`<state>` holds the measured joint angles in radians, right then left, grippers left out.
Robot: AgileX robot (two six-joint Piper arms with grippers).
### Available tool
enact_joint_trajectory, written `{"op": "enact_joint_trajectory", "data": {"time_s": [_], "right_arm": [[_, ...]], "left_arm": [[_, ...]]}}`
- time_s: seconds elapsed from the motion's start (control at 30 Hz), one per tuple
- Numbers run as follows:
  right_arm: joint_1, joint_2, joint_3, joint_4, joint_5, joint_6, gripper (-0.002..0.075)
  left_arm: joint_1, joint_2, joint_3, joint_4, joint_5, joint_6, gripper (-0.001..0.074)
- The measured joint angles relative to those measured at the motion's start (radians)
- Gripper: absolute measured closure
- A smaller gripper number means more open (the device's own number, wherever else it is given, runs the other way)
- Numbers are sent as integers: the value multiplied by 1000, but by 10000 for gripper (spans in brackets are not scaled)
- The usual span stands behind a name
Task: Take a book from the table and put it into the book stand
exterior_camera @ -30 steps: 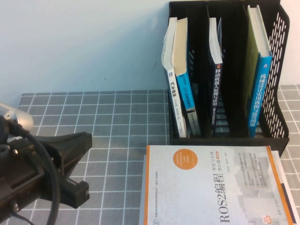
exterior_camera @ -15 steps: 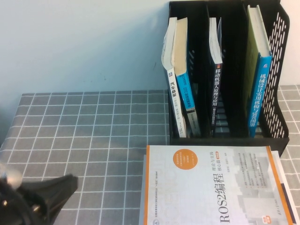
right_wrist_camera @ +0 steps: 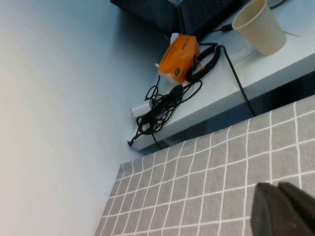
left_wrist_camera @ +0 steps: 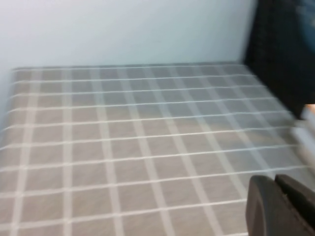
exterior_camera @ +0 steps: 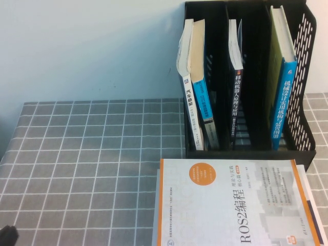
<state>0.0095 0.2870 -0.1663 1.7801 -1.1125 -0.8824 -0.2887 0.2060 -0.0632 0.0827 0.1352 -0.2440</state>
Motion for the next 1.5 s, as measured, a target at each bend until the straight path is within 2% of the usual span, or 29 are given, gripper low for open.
{"op": "enact_joint_trajectory", "data": {"time_s": [0.2, 0.43, 1.5], "right_arm": [[0, -2, 0, 0, 2, 0, 729], [0, -2, 0, 0, 6, 0, 729], [0, -3, 0, 0, 14, -2, 729]], "left_arm": [[135, -157, 84, -2, 35, -28, 735], [212, -215, 84, -6, 157, -56, 735], [222, -217, 82, -7, 174, -12, 736]]}}
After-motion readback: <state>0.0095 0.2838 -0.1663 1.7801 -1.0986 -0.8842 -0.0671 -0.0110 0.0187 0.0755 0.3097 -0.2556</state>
